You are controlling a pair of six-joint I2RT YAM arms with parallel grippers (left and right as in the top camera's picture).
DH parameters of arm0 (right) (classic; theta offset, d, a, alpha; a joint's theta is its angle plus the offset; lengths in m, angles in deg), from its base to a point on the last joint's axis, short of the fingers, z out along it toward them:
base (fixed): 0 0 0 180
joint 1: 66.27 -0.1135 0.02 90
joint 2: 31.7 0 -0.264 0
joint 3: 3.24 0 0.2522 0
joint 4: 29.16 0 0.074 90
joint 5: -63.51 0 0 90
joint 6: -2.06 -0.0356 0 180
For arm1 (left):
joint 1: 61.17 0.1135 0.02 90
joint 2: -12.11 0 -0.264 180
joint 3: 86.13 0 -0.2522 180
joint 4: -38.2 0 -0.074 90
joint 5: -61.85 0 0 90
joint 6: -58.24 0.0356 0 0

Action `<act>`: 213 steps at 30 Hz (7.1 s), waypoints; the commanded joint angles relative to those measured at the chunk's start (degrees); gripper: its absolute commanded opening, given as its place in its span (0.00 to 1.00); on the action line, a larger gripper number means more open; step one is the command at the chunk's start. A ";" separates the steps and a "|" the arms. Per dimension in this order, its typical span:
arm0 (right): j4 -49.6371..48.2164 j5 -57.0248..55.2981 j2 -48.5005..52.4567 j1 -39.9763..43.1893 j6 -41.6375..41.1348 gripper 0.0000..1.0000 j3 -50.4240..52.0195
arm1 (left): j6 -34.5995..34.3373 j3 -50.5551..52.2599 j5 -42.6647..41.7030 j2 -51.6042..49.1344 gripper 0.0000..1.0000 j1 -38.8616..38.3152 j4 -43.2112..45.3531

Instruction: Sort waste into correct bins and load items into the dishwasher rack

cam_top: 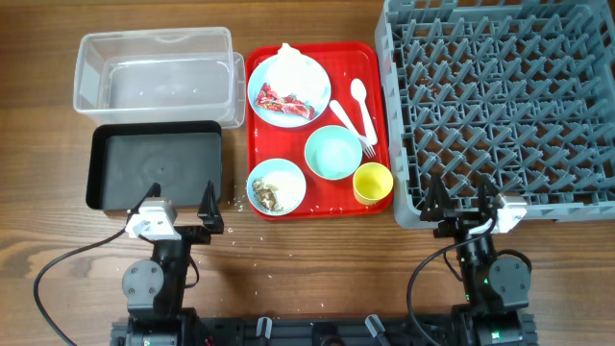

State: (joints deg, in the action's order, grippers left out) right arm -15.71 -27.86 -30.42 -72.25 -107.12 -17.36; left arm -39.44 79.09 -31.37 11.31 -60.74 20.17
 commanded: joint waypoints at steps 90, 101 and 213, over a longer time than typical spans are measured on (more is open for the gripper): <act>51.52 13.55 70.88 -0.22 14.49 1.00 -76.83 | -41.35 -115.47 16.35 -139.38 0.04 -26.18 -49.11; 51.95 13.55 70.88 -0.22 14.49 1.00 -76.83 | -31.06 -115.71 16.33 -114.97 0.04 -23.41 -54.64; 50.80 19.28 67.89 2.47 10.14 0.98 -76.87 | 13.27 -76.72 -84.24 -113.33 0.04 32.54 -77.02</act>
State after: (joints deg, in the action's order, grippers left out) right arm 34.97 -9.32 37.40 -69.91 -97.74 -92.61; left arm -27.31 2.16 -110.93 -101.80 -29.03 -54.49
